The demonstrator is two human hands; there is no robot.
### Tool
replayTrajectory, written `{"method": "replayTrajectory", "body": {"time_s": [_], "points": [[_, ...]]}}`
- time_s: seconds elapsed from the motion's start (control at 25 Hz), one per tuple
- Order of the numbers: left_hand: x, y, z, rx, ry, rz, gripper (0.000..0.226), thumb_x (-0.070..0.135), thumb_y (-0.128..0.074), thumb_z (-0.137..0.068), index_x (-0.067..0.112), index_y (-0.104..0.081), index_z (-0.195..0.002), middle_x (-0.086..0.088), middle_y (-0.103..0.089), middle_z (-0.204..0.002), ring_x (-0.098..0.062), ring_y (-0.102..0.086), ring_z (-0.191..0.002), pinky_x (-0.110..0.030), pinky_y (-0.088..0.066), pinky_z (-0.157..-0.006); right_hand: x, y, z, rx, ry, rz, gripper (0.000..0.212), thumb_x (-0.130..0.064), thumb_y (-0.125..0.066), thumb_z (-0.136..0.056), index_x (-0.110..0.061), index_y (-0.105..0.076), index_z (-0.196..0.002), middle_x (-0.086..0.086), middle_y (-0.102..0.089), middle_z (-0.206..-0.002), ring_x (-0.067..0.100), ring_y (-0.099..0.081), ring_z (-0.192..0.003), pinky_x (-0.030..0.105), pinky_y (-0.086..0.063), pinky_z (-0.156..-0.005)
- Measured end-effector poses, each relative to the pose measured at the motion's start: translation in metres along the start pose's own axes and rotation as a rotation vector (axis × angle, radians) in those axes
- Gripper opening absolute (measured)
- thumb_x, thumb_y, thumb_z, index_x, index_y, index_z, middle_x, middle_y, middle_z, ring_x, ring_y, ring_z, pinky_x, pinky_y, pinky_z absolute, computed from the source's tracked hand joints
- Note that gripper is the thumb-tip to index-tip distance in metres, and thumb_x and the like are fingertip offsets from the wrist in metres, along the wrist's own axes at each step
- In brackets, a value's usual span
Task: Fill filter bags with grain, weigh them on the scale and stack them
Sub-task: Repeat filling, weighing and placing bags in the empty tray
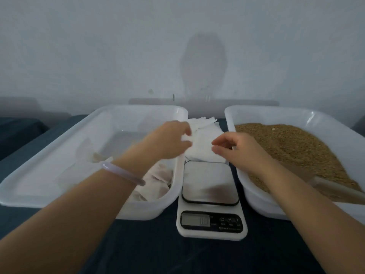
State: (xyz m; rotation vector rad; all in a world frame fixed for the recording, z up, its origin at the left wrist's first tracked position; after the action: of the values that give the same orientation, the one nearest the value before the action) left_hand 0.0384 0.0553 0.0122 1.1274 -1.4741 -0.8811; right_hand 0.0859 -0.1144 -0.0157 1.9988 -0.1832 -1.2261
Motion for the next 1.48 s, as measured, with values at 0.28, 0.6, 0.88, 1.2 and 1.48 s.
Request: {"method": "replayTrajectory", "body": {"time_s": [0.28, 0.6, 0.88, 1.2, 1.48], "points": [[0.037, -0.046, -0.013, -0.115, -0.146, -0.074, 0.023, 0.022, -0.048, -0.093, 0.014, -0.065, -0.107, -0.002, -0.066, -0.113, -0.022, -0.056, -0.108, -0.035, -0.043, -0.094, -0.008, 0.001, 0.002, 0.008, 0.019, 0.111, 0.008, -0.025, -0.063, -0.086, -0.028, -0.069, -0.091, -0.011, -0.068, -0.084, -0.001, -0.06, -0.078, 0.014, -0.045, -0.069], [0.024, -0.037, -0.004, 0.093, -0.127, 0.397, 0.058, -0.007, -0.041, -0.08, 0.012, -0.029, -0.134, -0.006, -0.043, -0.12, -0.019, -0.043, -0.114, -0.013, -0.028, -0.085, -0.01, -0.052, -0.066, -0.391, -0.305, 0.837, 0.02, -0.013, -0.05, -0.09, -0.012, -0.054, -0.11, 0.006, -0.056, -0.105, 0.025, -0.055, -0.104, 0.034, -0.039, -0.081], [0.026, -0.037, -0.007, 0.065, -0.114, 0.408, 0.066, 0.0, -0.042, -0.084, 0.021, -0.02, -0.143, -0.003, -0.035, -0.134, -0.002, -0.031, -0.107, -0.014, -0.025, -0.088, 0.048, -0.093, -0.074, -0.503, -0.522, 0.638, 0.044, -0.028, -0.045, -0.097, -0.013, -0.041, -0.138, 0.012, -0.04, -0.141, 0.03, -0.04, -0.127, 0.04, -0.034, -0.105], [0.023, -0.036, -0.006, 0.077, -0.096, 0.451, 0.066, -0.004, -0.044, -0.083, 0.018, -0.024, -0.141, -0.006, -0.044, -0.128, -0.009, -0.041, -0.108, -0.017, -0.031, -0.087, 0.006, -0.054, -0.091, -0.325, -0.405, 0.685, 0.031, -0.015, -0.05, -0.093, -0.004, -0.053, -0.122, 0.012, -0.051, -0.1, 0.021, -0.05, -0.089, 0.03, -0.044, -0.085], [0.022, -0.036, -0.005, 0.164, -0.131, 0.478, 0.07, 0.007, -0.054, -0.083, 0.019, -0.021, -0.144, -0.002, -0.029, -0.14, -0.014, -0.035, -0.128, -0.018, -0.03, -0.098, -0.019, 0.024, -0.045, 0.068, -0.256, 0.202, 0.025, -0.031, -0.083, -0.068, -0.014, -0.068, -0.079, -0.003, -0.062, -0.076, 0.012, -0.056, -0.065, 0.022, -0.042, -0.06]]}}
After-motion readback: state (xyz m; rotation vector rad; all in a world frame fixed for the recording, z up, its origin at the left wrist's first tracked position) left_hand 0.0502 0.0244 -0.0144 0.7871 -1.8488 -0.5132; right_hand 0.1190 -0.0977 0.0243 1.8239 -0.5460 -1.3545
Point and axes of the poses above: each hand's wrist, its own z-axis away from the middle knuckle, its own y-axis out of the back of the hand, x = y × z, the point moved 6 cm from there along -z, towards the middle knuckle
